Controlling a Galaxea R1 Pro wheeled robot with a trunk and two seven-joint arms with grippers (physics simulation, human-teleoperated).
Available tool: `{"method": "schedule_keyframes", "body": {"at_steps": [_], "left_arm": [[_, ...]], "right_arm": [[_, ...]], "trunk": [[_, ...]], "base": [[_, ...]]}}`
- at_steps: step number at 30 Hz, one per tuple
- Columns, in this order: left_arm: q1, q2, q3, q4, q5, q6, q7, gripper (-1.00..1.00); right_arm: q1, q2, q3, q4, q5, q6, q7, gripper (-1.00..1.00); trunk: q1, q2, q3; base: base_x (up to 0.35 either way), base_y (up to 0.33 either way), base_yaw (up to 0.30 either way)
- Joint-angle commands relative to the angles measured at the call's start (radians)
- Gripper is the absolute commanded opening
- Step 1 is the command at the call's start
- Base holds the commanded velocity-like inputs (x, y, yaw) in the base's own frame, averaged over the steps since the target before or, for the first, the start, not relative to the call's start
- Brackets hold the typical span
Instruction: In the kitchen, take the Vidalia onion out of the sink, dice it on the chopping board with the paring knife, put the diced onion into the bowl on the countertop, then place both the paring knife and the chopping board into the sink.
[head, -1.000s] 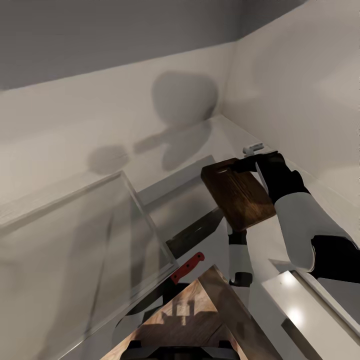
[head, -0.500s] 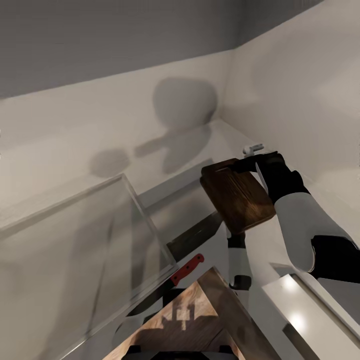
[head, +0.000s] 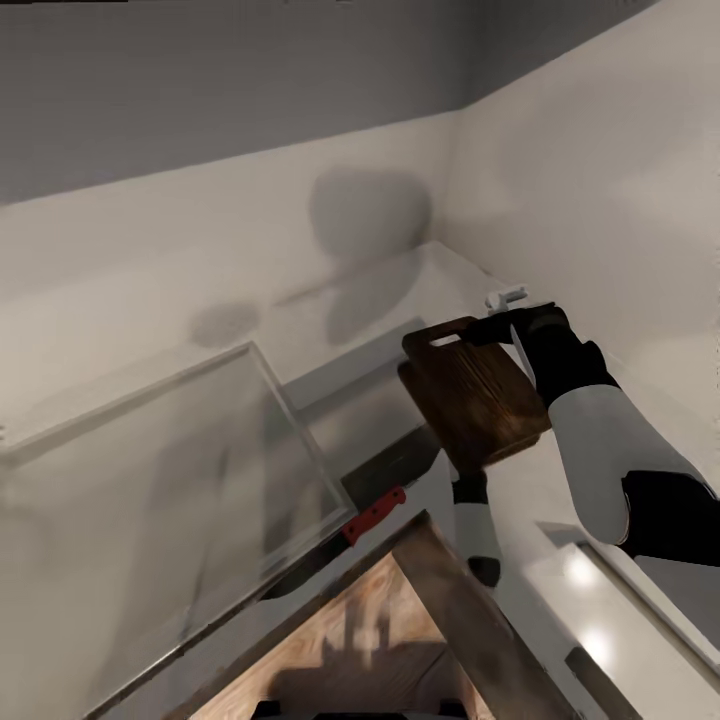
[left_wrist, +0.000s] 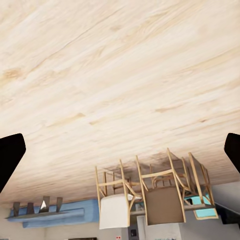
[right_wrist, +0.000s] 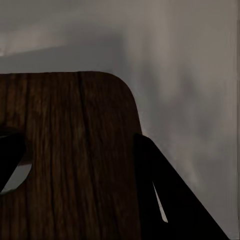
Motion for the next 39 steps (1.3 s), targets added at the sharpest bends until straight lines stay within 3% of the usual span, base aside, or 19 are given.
{"method": "schedule_keyframes", "body": {"at_steps": [1, 12, 26, 39], "left_arm": [[0.001, 0.001, -0.003, -0.004, 0.007, 0.007, 0.003, 1.0], [0.001, 0.001, -0.002, -0.004, 0.007, 0.007, 0.002, 1.0], [0.001, 0.001, -0.003, -0.004, 0.007, 0.007, 0.002, 1.0], [0.001, 0.001, -0.002, 0.009, 0.007, 0.007, 0.003, 1.0]], "right_arm": [[-0.001, 0.001, -0.003, -0.001, 0.01, 0.006, 0.008, -1.0], [-0.001, 0.001, -0.003, -0.002, 0.011, 0.021, 0.008, -1.0], [-0.001, -0.001, -0.003, -0.009, 0.012, 0.022, 0.008, -1.0], [-0.001, 0.0, -0.003, -0.002, 0.009, 0.023, 0.009, -1.0]], "trunk": [[0.0, -0.002, 0.0], [0.0, -0.002, 0.017], [0.0, -0.002, 0.039], [0.0, -0.002, 0.043]], "base": [[-0.252, 0.0, 0.0], [-0.261, 0.027, 0.0], [-0.271, 0.2, 0.0], [-0.296, 0.184, 0.0]]}}
